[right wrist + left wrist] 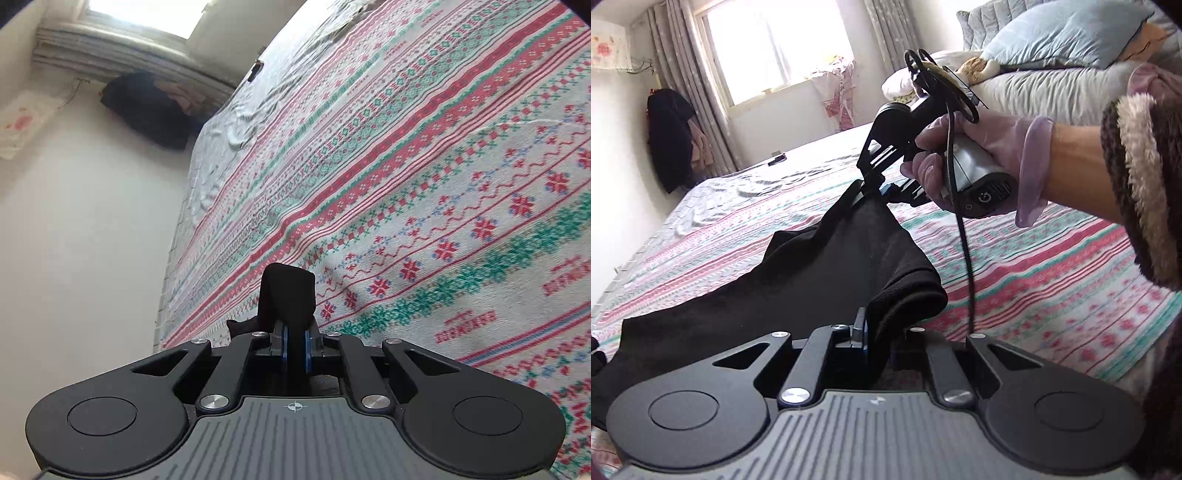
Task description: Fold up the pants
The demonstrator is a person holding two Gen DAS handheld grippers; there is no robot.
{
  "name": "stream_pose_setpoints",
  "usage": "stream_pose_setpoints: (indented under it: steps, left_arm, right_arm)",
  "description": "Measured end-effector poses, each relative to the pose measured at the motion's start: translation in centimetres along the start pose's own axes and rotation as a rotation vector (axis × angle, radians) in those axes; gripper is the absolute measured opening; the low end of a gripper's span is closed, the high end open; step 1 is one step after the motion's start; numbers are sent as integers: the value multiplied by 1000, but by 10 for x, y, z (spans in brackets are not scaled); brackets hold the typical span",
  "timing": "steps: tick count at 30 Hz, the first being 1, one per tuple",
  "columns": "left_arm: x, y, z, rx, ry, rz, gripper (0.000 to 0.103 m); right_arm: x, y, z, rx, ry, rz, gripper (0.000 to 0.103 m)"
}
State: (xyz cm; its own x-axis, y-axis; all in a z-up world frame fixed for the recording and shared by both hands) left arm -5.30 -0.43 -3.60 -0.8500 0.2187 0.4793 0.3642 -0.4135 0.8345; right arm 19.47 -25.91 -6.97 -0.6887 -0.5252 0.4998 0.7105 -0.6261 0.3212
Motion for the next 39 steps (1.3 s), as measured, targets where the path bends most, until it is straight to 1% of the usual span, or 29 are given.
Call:
stream_pose_setpoints:
  steps: [3, 7, 11, 13, 16, 19, 24, 28, 32, 34, 39]
  left_arm:
    - [10, 5, -21, 26, -57, -22, 31]
    - [23, 10, -53, 80, -163, -36, 32]
    - [36, 11, -83, 92, -260, -55, 32]
    - [43, 10, -92, 96, -292, -67, 32]
    - [50, 10, -88, 144, -313, -78, 32]
    - [54, 12, -64, 230, -305, -87, 32]
    - [63, 19, -14, 377, -260, -116, 32]
    - [77, 16, 22, 490, -206, -137, 32]
    - [83, 9, 56, 585, -144, -133, 32]
    - [85, 5, 74, 623, -109, -128, 32]
    - [90, -16, 111, 719, -23, -101, 32]
  right_arm:
    - [30, 7, -14, -23, -14, -15, 8]
    - [79, 15, -44, -52, -44, -40, 8]
    - [126, 18, -75, -91, -75, -76, 8]
    - [145, 18, -87, -125, -79, -91, 9]
    - [160, 15, -92, -154, -82, -106, 9]
    - [162, 14, -76, -152, -67, -116, 9]
    - [152, 13, -24, -93, 2, -113, 9]
    - [126, 8, 23, -54, 62, -94, 9]
    - [91, -7, 63, -14, 101, -54, 9]
    - [73, -17, 80, 6, 113, -31, 9]
    - [32, -44, 112, 43, 121, 29, 9]
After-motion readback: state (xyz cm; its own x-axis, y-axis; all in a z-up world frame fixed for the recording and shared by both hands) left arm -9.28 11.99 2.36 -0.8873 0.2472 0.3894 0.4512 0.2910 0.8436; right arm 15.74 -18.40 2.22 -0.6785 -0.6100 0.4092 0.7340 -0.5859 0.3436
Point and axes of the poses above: each gripper's, at about its wrist camera, not at the fingertips, and x roughly against the way its jaws point, z to its left, y to its top, the point moved 4 cm from there along -x, roughly the way its jaws point, and after that the axes turned 4 degrees about -z, right-handed, at the moved point
